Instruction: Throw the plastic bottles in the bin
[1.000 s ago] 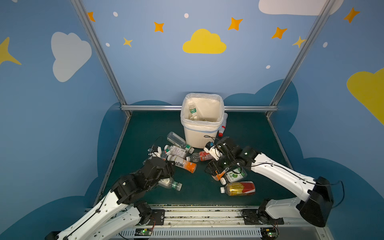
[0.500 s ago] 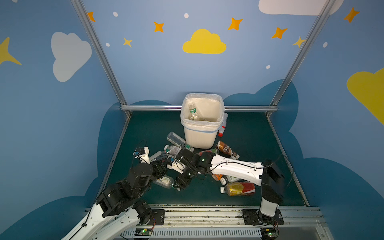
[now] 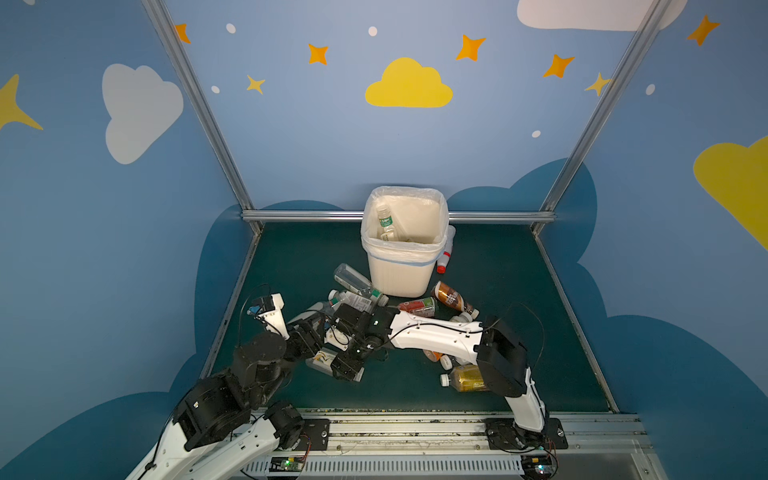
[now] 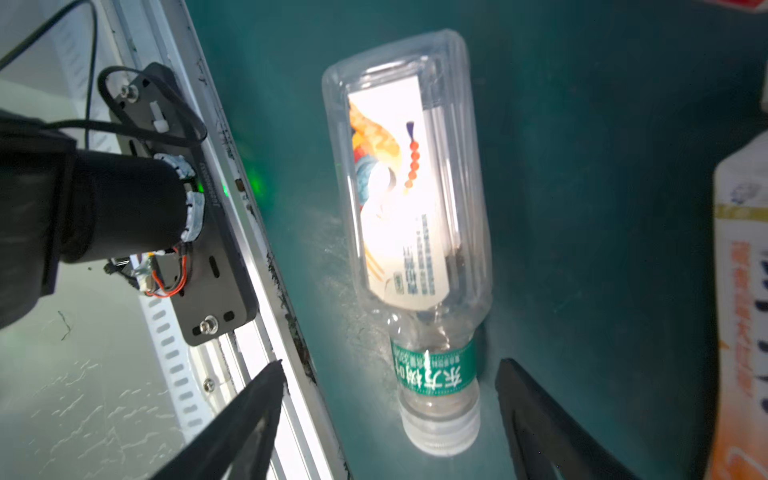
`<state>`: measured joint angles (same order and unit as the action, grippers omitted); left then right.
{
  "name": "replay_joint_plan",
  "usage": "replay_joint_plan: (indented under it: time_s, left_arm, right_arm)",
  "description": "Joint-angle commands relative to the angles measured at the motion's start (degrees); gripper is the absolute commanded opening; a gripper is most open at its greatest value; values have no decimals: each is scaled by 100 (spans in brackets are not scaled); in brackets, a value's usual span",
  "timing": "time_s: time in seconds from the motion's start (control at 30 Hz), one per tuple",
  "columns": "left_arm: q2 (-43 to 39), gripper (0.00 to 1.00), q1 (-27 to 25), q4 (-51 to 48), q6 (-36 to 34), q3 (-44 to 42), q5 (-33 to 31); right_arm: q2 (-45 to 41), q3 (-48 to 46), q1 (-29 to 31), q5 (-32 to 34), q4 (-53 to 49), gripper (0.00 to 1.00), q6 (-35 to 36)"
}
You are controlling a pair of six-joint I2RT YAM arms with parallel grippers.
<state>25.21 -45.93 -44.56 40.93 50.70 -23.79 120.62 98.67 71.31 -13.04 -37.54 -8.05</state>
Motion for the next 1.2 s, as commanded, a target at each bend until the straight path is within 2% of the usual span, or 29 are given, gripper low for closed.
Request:
replay_joint_plan:
  time_s: [0.0, 0.8, 0.9, 1.03, 1.17]
  left_arm:
    - [-69, 65, -20, -106, -99, 82, -111]
    - [-385, 66, -21, -282, -117, 53, -170]
    - [-377, 65, -22, -286, -131, 74, -168]
    - [-379, 65, -18, -313, -138, 63, -190]
    - [-377, 66, -26, -339, -146, 89, -197]
  right_arm:
    - [221, 253, 23, 246, -150, 83, -81]
    - [1382, 1686, 240, 767, -817, 83, -38]
    - [1505, 1825, 254, 785, -912, 74, -41]
    - [1545, 1875, 243, 785, -959, 58, -48]
    - [1390, 1789, 210, 820, -977, 51, -82]
